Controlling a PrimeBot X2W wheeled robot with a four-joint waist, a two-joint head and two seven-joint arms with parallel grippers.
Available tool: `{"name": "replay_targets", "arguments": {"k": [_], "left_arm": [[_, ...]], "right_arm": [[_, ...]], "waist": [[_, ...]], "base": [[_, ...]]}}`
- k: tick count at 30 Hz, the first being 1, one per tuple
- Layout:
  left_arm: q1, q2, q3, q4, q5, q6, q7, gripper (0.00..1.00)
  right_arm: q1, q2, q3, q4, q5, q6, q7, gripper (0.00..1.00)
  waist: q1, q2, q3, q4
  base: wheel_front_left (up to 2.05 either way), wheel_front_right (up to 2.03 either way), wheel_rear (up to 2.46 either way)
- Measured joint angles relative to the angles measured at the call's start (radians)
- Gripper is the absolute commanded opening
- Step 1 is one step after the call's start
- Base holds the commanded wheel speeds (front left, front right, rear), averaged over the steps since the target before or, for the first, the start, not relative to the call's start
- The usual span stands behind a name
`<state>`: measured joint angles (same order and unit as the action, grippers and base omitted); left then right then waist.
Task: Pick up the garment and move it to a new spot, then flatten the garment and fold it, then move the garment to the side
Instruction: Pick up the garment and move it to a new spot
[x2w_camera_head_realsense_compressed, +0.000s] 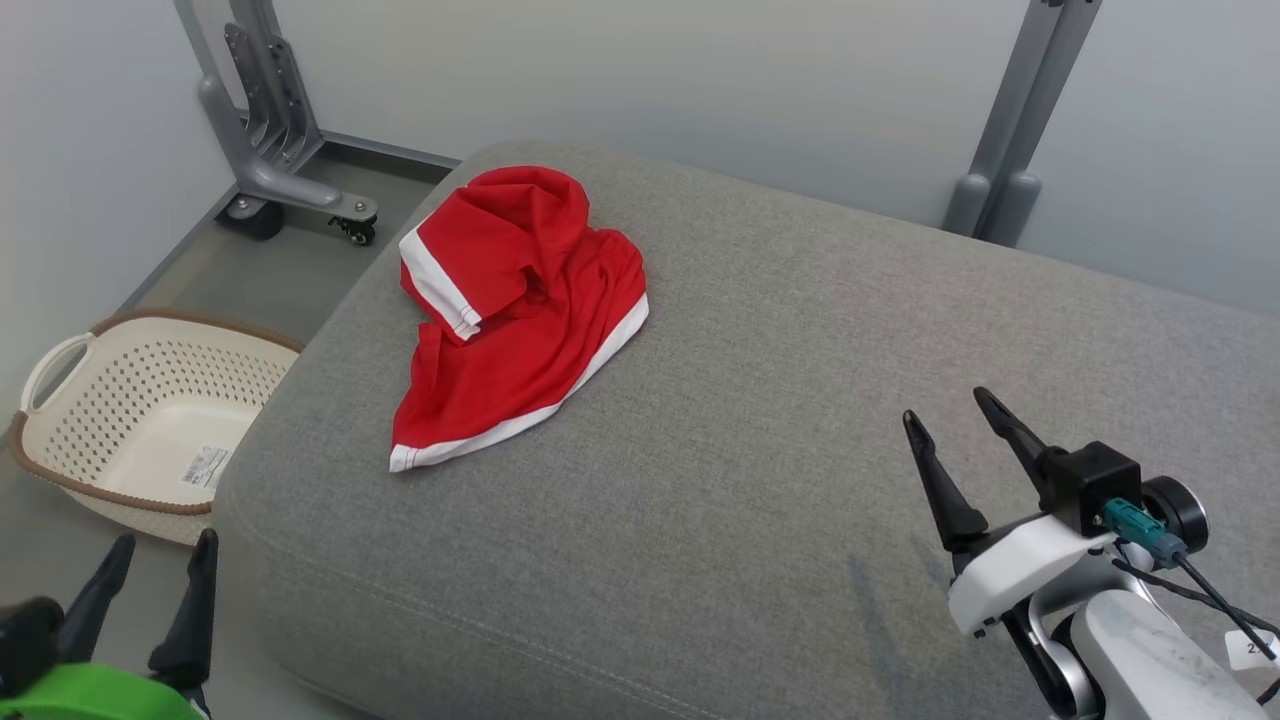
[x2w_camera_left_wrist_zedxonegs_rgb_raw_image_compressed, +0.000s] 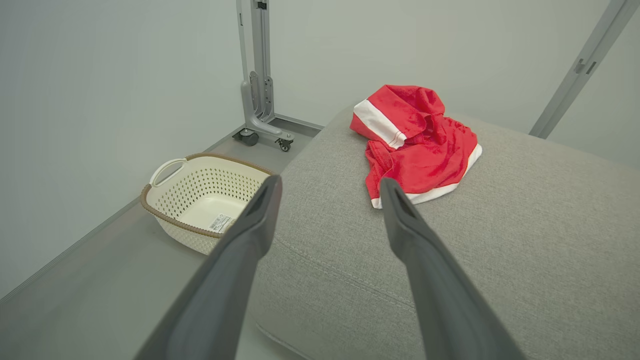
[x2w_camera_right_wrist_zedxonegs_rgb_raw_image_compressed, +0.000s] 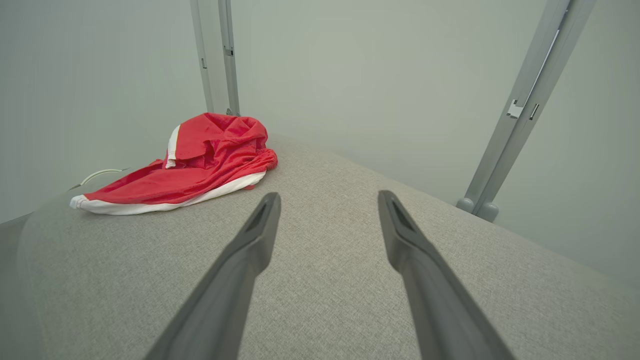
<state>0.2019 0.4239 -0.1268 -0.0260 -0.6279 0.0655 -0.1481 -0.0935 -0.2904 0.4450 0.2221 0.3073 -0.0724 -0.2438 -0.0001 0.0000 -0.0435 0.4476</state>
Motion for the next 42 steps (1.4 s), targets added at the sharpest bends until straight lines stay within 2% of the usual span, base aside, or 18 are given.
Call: {"name": "replay_targets", "arguments": {"k": [3, 8, 11, 13, 16, 18, 26, 33, 42], "left_arm": [[-0.066, 0.041, 0.001, -0.001, -0.055, -0.037, 0.088, 1.0], [-0.237, 0.128, 0.029, 0.03, -0.144, -0.061, 0.275, 1.0], [-0.323, 0.148, 0.047, 0.078, -0.226, -0.057, 0.403, 1.0], [-0.386, 0.148, 0.068, 0.115, -0.293, -0.038, 0.473, 1.0], [-0.494, 0.148, 0.096, 0.158, -0.352, -0.012, 0.547, 1.0], [-0.561, 0.159, 0.111, 0.19, -0.355, -0.005, 0.583, 1.0], [-0.704, 0.177, 0.165, 0.265, -0.383, 0.021, 0.64, 1.0], [-0.756, 0.221, 0.241, 0.342, -0.405, 0.031, 0.639, 1.0], [-0.818, 0.201, 0.214, 0.396, -0.404, 0.031, 0.63, 1.0]], "right_arm": [[-0.014, -0.008, 0.002, -0.025, -0.009, 0.0, 0.017, 1.0], [-0.069, -0.032, -0.002, -0.062, -0.018, 0.0, 0.037, 1.0], [-0.09, -0.037, -0.003, -0.078, -0.021, 0.0, 0.048, 1.0], [-0.093, -0.044, -0.006, -0.087, -0.026, 0.0, 0.055, 1.0], [-0.094, -0.058, -0.013, -0.1, -0.029, -0.005, 0.063, 1.0], [-0.097, -0.067, -0.018, -0.112, -0.036, -0.009, 0.069, 1.0], [-0.155, -0.104, -0.057, -0.178, -0.063, -0.01, 0.078, 1.0], [-0.252, -0.097, -0.045, -0.201, -0.066, 0.0, 0.077, 1.0], [-0.268, -0.1, -0.064, -0.181, -0.066, 0.001, 0.067, 1.0]], "waist": [[0.0, 0.0, 0.021, 0.008], [0.0, 0.0, 0.067, 0.001], [0.0, 0.0, 0.099, -0.021], [0.0, 0.0, 0.122, -0.043], [0.0, 0.0, 0.159, -0.08], [0.0, 0.0, 0.184, -0.105], [0.0, 0.0, 0.289, -0.21], [0.0001, 0.0, 0.389, -0.326], [0.0001, 0.0, 0.472, -0.436]], "base": [[0.0, 0.0, 0.0], [0.0, 0.0, 0.0], [0.0, 0.0, 0.0], [0.0, 0.0, 0.0], [0.0, 0.0, 0.0], [0.0, 0.0, 0.0], [0.0, 0.0, 0.0], [0.0, 0.0, 0.0], [0.0, 0.0, 0.0]]}}
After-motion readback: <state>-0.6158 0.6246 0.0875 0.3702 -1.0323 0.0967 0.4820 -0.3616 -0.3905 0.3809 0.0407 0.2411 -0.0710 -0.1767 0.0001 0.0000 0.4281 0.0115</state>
